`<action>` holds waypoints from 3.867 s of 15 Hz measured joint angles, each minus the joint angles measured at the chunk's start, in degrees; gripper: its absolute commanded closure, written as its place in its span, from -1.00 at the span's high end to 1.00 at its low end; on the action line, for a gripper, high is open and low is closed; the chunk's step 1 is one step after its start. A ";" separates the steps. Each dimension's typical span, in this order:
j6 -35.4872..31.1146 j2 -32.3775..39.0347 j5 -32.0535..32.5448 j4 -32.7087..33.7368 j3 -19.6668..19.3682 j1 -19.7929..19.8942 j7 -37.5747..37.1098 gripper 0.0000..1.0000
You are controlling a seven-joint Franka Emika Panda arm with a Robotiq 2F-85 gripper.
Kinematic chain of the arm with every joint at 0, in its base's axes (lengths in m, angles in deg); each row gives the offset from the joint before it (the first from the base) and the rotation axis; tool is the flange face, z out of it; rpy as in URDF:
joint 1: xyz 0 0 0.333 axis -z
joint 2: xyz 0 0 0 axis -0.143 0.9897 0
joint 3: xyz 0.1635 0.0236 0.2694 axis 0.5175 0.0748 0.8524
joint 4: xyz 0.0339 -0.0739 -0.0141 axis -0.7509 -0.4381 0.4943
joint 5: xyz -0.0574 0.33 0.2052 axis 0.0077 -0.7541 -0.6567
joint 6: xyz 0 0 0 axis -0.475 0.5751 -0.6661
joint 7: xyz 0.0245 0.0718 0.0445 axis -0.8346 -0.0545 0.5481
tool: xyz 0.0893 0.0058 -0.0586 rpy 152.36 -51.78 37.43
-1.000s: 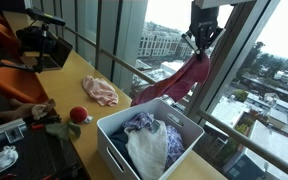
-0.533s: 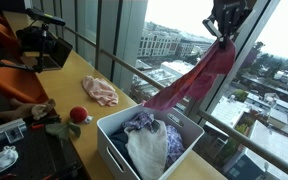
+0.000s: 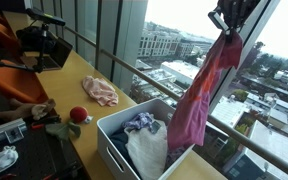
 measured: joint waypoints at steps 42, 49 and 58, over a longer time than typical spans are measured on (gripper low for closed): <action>-0.28 -11.08 -10.64 -30.72 3.21 -8.00 4.61 1.00; -4.30 -7.00 -11.18 -34.10 10.25 -20.76 -8.91 1.00; -10.48 12.61 -3.71 -25.13 13.60 -32.00 -23.40 1.00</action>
